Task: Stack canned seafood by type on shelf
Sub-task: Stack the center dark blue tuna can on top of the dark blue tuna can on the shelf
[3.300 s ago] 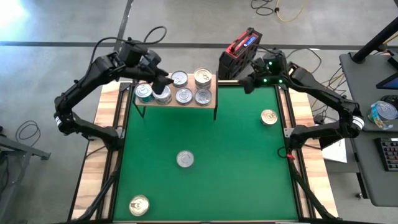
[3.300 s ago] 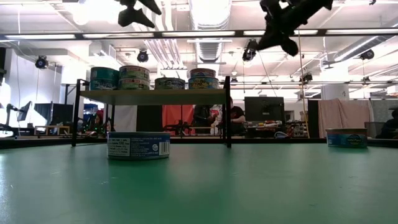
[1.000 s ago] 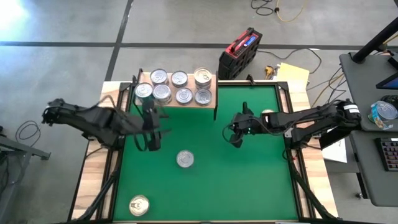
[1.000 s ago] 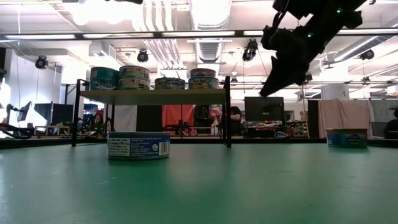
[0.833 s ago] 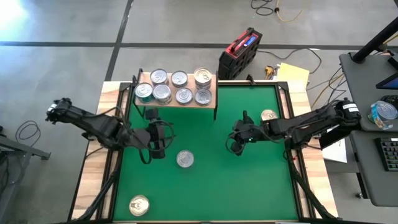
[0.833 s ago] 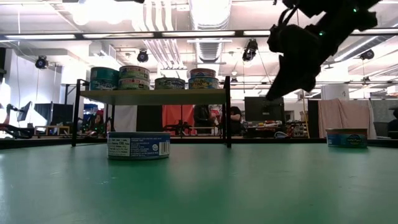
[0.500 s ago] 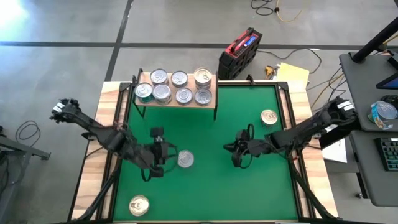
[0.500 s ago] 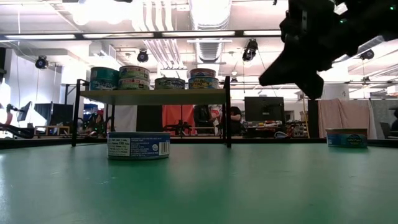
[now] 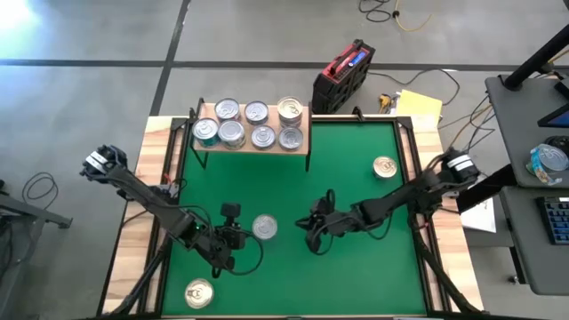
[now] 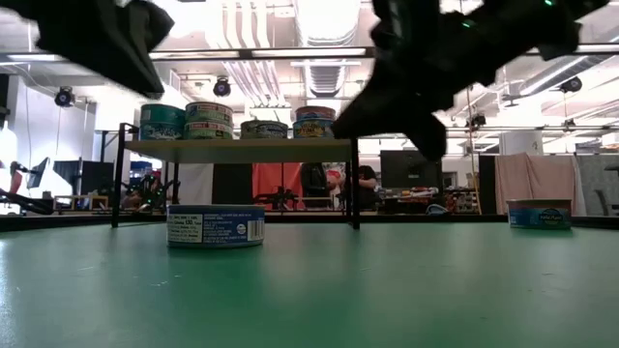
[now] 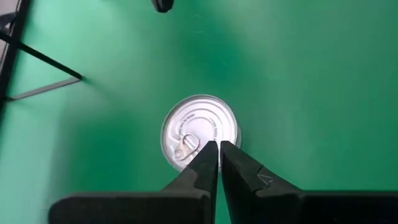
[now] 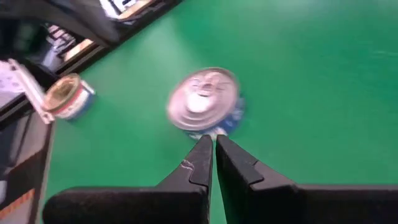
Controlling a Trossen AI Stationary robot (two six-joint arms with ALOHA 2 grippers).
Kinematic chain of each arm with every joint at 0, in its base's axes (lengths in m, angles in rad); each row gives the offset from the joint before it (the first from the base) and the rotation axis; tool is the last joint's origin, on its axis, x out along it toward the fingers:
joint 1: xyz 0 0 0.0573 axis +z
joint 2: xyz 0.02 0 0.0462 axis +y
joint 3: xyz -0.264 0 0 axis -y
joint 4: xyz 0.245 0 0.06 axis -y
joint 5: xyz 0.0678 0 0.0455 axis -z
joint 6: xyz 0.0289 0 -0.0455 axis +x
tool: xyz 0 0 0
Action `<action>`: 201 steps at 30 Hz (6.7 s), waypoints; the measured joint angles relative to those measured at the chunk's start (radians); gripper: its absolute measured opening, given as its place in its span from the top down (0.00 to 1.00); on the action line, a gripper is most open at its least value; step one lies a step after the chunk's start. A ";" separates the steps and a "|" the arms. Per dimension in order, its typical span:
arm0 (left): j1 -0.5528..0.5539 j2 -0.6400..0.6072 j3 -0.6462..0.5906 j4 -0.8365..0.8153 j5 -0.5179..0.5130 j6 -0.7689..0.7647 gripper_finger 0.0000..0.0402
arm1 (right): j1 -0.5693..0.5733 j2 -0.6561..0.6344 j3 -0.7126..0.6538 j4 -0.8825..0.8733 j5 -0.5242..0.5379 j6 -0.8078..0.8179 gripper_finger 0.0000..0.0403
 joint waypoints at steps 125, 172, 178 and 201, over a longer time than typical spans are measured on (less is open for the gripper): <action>0.045 0.134 -0.235 0.419 0.189 -0.039 1.00 | -0.137 0.372 0.355 -0.227 -0.198 -0.363 0.97; 0.052 0.131 -0.218 0.482 0.105 0.048 1.00 | -0.106 0.332 0.358 -0.397 -0.249 -0.228 0.97; 0.052 0.140 -0.218 0.482 0.110 0.039 1.00 | -0.150 0.331 0.358 -0.350 -0.309 -0.193 0.97; 0.054 0.208 -0.234 0.521 0.067 -0.018 1.00 | -0.249 0.237 0.309 -0.322 -0.560 -0.063 0.97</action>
